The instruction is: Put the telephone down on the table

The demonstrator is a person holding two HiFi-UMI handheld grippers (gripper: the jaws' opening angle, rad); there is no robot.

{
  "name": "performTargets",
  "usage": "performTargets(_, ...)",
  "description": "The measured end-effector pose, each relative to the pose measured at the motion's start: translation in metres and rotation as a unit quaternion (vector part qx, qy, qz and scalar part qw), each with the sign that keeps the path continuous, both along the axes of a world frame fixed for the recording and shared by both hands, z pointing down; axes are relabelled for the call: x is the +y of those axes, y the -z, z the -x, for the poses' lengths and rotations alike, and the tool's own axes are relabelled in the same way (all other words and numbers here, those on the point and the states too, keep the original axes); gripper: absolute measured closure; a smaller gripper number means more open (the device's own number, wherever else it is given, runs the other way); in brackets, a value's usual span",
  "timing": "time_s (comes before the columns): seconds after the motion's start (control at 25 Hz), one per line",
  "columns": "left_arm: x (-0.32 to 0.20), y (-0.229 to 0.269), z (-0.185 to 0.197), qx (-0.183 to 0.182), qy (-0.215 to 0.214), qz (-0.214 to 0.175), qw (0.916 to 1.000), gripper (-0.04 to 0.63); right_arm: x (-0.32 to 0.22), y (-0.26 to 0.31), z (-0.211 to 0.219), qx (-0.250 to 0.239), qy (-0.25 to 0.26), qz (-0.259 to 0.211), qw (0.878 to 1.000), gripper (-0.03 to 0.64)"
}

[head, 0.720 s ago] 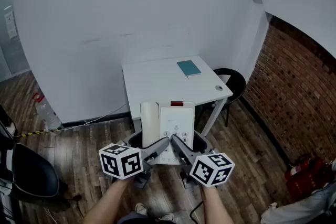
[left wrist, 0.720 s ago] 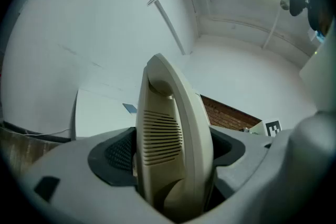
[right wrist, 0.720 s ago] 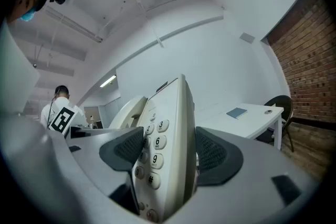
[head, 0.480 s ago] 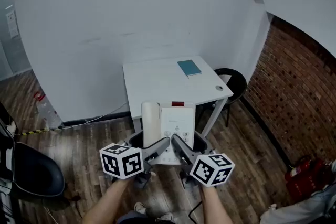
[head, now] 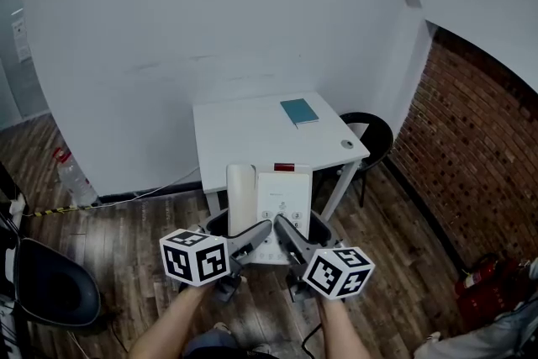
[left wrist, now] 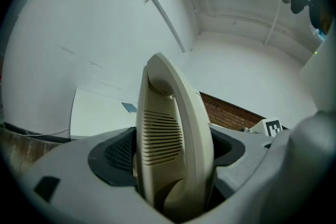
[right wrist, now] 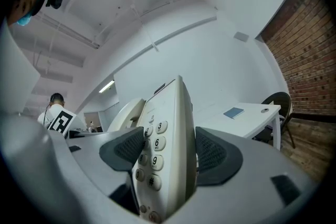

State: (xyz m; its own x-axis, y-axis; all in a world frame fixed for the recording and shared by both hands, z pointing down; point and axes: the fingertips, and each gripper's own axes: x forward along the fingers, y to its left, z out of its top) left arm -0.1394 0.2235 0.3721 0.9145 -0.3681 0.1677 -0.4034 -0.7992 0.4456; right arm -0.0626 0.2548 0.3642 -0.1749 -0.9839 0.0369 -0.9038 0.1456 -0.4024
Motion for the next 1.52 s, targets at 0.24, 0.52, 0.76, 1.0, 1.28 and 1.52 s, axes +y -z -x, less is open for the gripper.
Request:
performTargets(0.24,-0.011,-0.005,-0.017,-0.005,-0.003,0.001,1.0000,0.190,-0.010,-0.006,-0.018,-0.012,-0.006,0.000,1.000,0.308)
performTargets(0.52,-0.047,-0.014,-0.039,-0.004,-0.004,0.005,1.0000,0.190,-0.046,-0.015,-0.040,-0.014,-0.007,0.003,1.000,0.311)
performTargets(0.76,-0.105,-0.018,-0.057,0.000,-0.003,0.008,1.0000,0.190,-0.104,-0.018,-0.058,-0.009,-0.007,0.006,1.000,0.311)
performTargets(1.0,-0.172,-0.019,-0.070,-0.002,-0.006,0.015,0.9999,0.190,-0.171,-0.019,-0.071,-0.014,-0.010,0.012,1.000,0.311)
performTargets(1.28,-0.237,-0.017,-0.081,0.004,-0.015,0.028,0.9995,0.190,-0.235,-0.015,-0.081,-0.010,-0.019,0.024,0.999,0.313)
performTargets(1.52,-0.265,-0.014,-0.081,0.012,-0.017,0.033,0.9992,0.190,-0.263,-0.010,-0.080,-0.001,-0.022,0.029,0.999,0.313)
